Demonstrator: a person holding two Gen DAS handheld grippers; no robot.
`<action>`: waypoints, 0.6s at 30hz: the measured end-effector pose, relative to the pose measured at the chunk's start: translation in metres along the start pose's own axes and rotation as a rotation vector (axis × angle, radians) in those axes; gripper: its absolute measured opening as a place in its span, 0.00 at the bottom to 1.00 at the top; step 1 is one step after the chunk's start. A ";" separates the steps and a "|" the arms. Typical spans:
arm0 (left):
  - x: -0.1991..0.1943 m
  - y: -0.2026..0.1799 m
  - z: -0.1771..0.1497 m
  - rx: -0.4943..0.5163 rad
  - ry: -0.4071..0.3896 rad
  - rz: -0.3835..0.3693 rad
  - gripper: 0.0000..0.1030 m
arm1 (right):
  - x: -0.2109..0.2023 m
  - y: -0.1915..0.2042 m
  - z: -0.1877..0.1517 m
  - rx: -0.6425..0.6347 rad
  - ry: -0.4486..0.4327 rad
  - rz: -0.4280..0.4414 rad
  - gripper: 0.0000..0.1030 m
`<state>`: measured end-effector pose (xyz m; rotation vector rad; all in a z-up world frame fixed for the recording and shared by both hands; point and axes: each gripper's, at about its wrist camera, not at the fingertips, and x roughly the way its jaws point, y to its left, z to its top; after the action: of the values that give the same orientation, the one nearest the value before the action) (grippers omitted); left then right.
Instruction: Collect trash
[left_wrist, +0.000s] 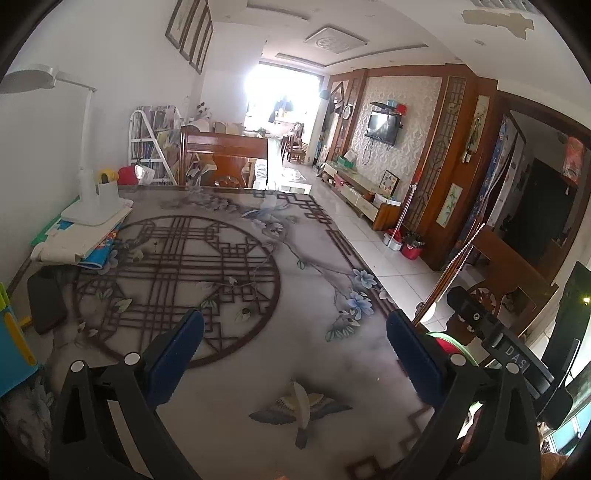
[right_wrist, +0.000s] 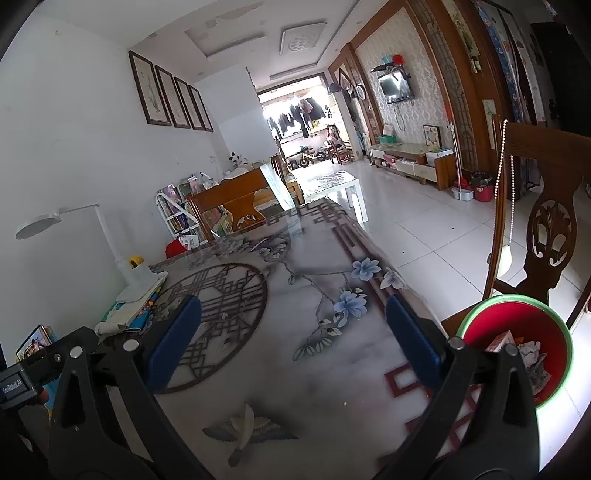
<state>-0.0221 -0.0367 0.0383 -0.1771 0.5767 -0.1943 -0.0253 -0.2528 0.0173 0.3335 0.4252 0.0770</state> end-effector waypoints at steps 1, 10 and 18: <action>0.000 0.000 0.000 -0.001 0.001 -0.001 0.92 | 0.000 0.000 0.000 0.003 -0.001 0.000 0.95; 0.003 -0.001 -0.003 0.020 0.009 -0.011 0.92 | 0.005 -0.002 -0.001 -0.003 0.014 -0.004 0.95; 0.003 -0.001 -0.003 0.017 0.013 -0.014 0.92 | 0.006 -0.003 -0.002 -0.013 0.026 -0.007 0.95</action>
<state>-0.0215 -0.0386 0.0340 -0.1639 0.5865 -0.2138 -0.0206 -0.2538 0.0122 0.3188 0.4510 0.0775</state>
